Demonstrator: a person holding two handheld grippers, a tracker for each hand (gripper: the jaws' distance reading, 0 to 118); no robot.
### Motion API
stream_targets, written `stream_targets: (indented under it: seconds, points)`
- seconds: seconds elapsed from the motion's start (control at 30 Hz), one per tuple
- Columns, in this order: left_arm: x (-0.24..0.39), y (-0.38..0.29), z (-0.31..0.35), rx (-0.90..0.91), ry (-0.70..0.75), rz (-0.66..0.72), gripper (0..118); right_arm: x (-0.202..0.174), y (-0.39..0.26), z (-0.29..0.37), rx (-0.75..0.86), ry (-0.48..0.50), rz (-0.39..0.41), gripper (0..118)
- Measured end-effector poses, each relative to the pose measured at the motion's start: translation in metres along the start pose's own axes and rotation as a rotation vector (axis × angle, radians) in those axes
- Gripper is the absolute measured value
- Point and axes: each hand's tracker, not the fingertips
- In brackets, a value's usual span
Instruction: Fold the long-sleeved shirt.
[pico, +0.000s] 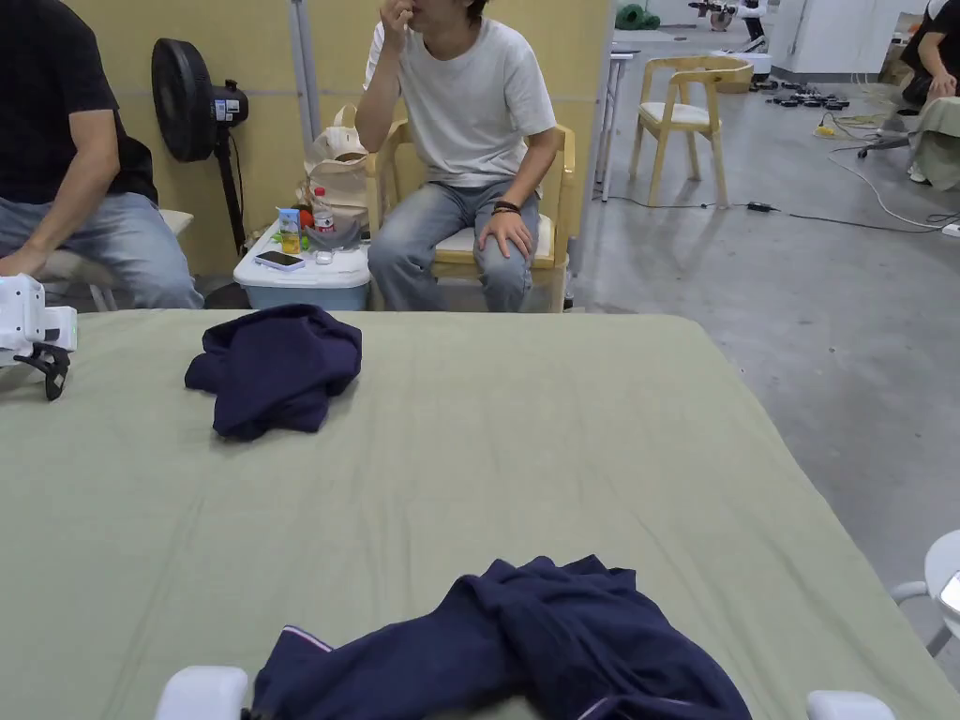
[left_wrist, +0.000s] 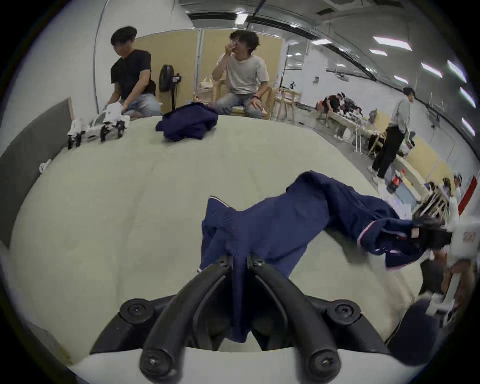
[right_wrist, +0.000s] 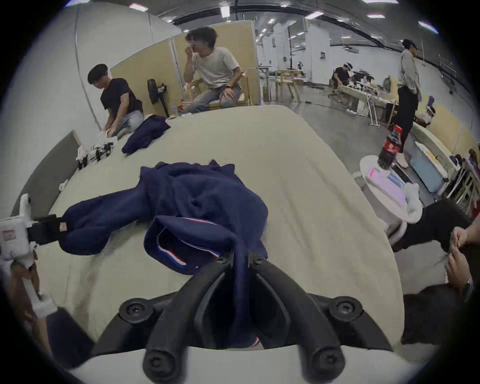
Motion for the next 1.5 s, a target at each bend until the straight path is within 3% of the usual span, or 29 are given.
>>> stream_targets:
  seconds: [0.1,0.17,0.2,0.23,0.27,0.3,0.33,0.37,0.47,0.57,0.63,0.67,0.7,0.73,0.77,0.8,0.83,0.9,0.97,1.0,1.1,1.2,1.23,1.27,1.3,1.33,1.43,1.5]
  points:
    - [-0.014,-0.036,0.005,-0.08,0.049,-0.011,6,0.004,-0.031,0.017,-0.06,-0.038,-0.014,11]
    - [-0.025,-0.054,-0.005,-0.167,0.053,0.034,7,0.013,-0.052,0.002,-0.133,0.008,-0.054,11]
    - [-0.026,-0.058,-0.007,-0.177,0.07,0.052,13,0.017,-0.058,-0.006,-0.164,0.033,-0.082,17]
    - [-0.023,-0.062,-0.005,-0.169,0.076,0.036,31,0.019,-0.061,-0.004,-0.17,0.02,-0.107,37]
    - [-0.022,-0.063,0.004,-0.15,0.081,0.032,66,0.019,-0.06,0.005,-0.142,0.0,-0.098,84]
    - [-0.022,-0.061,0.017,-0.104,0.065,0.042,90,0.02,-0.06,0.019,-0.071,0.012,-0.102,109]
    - [-0.021,-0.06,0.035,-0.045,0.023,0.064,106,0.02,-0.053,0.045,0.043,0.067,-0.109,118]
    - [-0.018,-0.059,0.051,0.004,-0.014,0.087,112,0.019,-0.052,0.069,0.123,0.111,-0.122,117]
    - [-0.005,-0.061,0.102,0.111,-0.03,0.142,112,0.004,-0.048,0.123,0.229,0.111,-0.032,118]
    - [0.019,-0.082,0.128,0.138,-0.072,0.151,112,-0.025,-0.071,0.148,0.221,0.107,0.005,118]
    - [0.04,-0.1,0.132,0.115,-0.076,0.123,111,-0.052,-0.09,0.154,0.224,0.088,0.01,118]
    - [0.049,-0.11,0.132,0.101,-0.071,0.109,104,-0.06,-0.103,0.154,0.227,0.091,0.01,118]
    - [0.056,-0.12,0.131,0.092,-0.067,0.1,82,-0.067,-0.111,0.151,0.216,0.098,0.005,113]
    - [0.062,-0.129,0.13,0.075,-0.079,0.1,37,-0.07,-0.121,0.141,0.152,0.128,-0.011,100]
    - [0.067,-0.137,0.126,0.029,-0.11,0.11,0,-0.075,-0.126,0.138,0.116,0.174,-0.017,53]
    - [0.07,-0.142,0.121,-0.021,-0.107,0.115,0,-0.078,-0.131,0.136,0.096,0.206,-0.018,9]
    - [0.073,-0.151,0.12,-0.021,-0.071,0.113,0,-0.084,-0.134,0.134,0.088,0.182,0.0,2]
    - [0.071,-0.159,0.117,-0.037,-0.093,0.096,0,-0.09,-0.141,0.127,0.107,0.077,0.068,2]
    - [0.066,-0.162,0.117,-0.048,-0.11,0.126,0,-0.086,-0.14,0.122,0.064,0.175,0.006,2]
    - [0.063,-0.162,0.118,-0.041,-0.105,0.128,0,-0.078,-0.139,0.119,0.057,0.169,-0.028,2]
    - [0.055,-0.155,0.116,-0.032,-0.099,0.135,0,-0.063,-0.115,0.105,0.1,0.102,-0.016,2]
    - [0.051,-0.144,0.111,-0.029,-0.093,0.131,0,-0.03,-0.068,0.08,0.125,0.093,-0.05,4]
    - [0.05,-0.142,0.11,-0.026,-0.086,0.127,0,-0.022,-0.055,0.068,0.128,0.082,-0.065,20]
    - [0.048,-0.139,0.107,-0.023,-0.082,0.122,0,-0.01,-0.039,0.057,0.104,0.075,-0.082,67]
    - [0.051,-0.135,0.105,-0.024,-0.082,0.118,0,-0.004,-0.032,0.041,0.053,0.07,-0.099,101]
    - [0.05,-0.133,0.102,-0.025,-0.081,0.117,0,0.001,-0.026,0.024,-0.024,0.086,-0.108,112]
    - [0.052,-0.126,0.094,-0.024,-0.09,0.129,0,0.011,-0.031,-0.016,-0.151,0.143,-0.113,111]
    - [0.053,-0.12,0.088,-0.026,-0.095,0.143,0,0.008,-0.042,-0.038,-0.241,0.092,-0.037,104]
